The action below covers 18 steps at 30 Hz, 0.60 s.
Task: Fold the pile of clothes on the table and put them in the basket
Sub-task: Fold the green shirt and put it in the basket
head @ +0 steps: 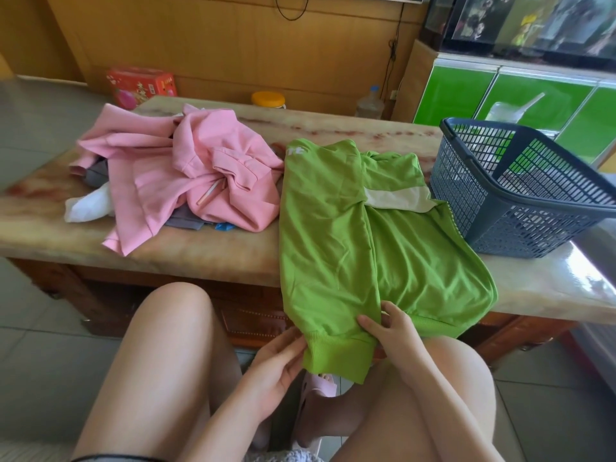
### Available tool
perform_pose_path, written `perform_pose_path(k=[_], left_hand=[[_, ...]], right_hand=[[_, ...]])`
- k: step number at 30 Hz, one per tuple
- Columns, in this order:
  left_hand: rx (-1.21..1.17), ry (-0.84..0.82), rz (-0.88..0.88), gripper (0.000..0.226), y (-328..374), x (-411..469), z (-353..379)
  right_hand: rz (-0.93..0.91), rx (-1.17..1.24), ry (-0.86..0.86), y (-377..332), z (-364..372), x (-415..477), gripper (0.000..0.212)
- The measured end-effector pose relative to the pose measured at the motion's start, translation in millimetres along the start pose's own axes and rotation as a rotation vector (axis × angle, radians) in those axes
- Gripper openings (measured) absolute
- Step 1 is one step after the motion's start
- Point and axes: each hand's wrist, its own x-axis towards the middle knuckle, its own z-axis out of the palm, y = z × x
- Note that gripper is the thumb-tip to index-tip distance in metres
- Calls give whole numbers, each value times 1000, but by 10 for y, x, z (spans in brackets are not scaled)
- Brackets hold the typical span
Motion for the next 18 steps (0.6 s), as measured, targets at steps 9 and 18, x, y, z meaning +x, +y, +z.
perform_pose_path(k=[9, 18], left_hand=[[232, 28, 201, 70, 12, -219, -248], [558, 308, 333, 30, -209, -155, -292]], right_hand=[[-61, 4, 93, -19, -39, -22, 15], [-47, -280, 109, 26, 19, 11, 40]])
